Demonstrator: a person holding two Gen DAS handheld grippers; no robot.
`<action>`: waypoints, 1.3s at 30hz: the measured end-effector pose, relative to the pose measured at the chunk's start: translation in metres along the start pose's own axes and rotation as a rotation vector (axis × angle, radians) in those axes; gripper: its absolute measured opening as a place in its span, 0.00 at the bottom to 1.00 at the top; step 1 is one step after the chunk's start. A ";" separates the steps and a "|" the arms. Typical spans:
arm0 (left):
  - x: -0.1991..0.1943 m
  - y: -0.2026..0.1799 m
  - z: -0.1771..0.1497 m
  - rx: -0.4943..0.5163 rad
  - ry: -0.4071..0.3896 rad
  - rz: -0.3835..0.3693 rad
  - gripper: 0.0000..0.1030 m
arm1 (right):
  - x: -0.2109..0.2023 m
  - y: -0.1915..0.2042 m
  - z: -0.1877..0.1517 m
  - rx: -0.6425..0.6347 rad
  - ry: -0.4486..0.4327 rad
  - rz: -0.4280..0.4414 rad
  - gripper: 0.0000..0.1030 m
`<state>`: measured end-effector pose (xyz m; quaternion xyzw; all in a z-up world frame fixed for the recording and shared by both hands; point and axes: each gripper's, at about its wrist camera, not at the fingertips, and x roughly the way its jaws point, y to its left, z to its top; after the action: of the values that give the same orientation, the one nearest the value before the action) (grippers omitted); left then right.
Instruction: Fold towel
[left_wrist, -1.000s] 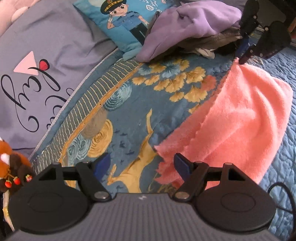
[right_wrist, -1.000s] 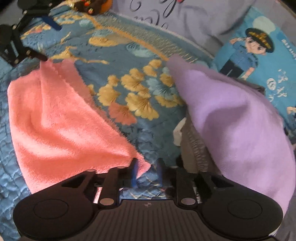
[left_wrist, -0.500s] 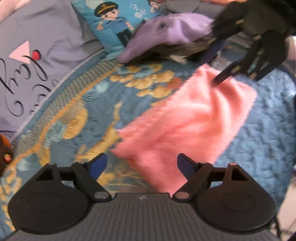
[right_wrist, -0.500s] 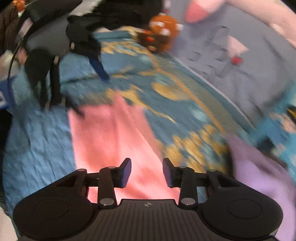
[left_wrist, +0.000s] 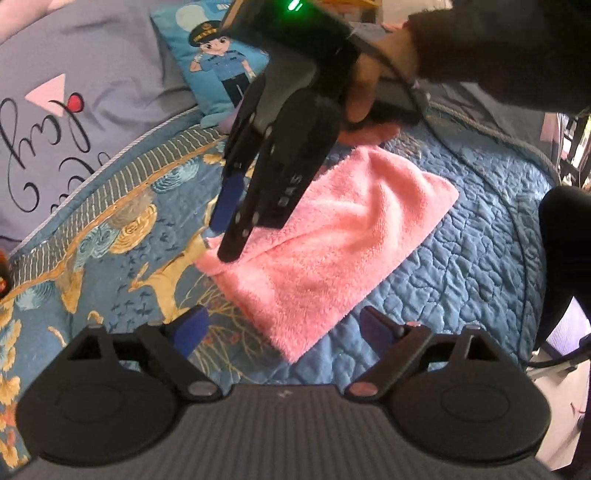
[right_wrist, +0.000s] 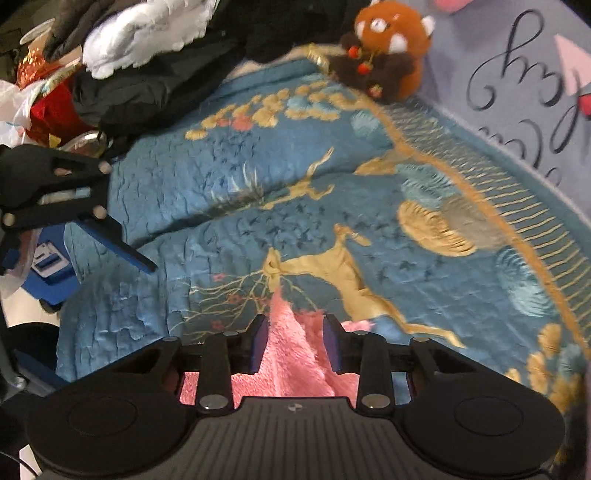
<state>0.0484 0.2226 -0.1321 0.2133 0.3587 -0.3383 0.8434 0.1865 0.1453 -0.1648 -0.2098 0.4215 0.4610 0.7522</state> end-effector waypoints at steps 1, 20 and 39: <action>-0.001 0.001 -0.002 -0.004 -0.004 0.000 0.90 | 0.004 0.000 0.001 0.004 0.013 0.006 0.15; -0.002 -0.002 -0.006 -0.018 -0.022 -0.002 0.91 | 0.000 -0.038 -0.002 0.181 -0.013 -0.291 0.27; 0.005 -0.033 0.016 0.061 -0.027 -0.027 0.94 | -0.045 -0.021 -0.082 0.065 0.086 -0.211 0.20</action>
<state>0.0341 0.1886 -0.1295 0.2293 0.3398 -0.3632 0.8367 0.1583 0.0539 -0.1747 -0.2482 0.4438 0.3561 0.7840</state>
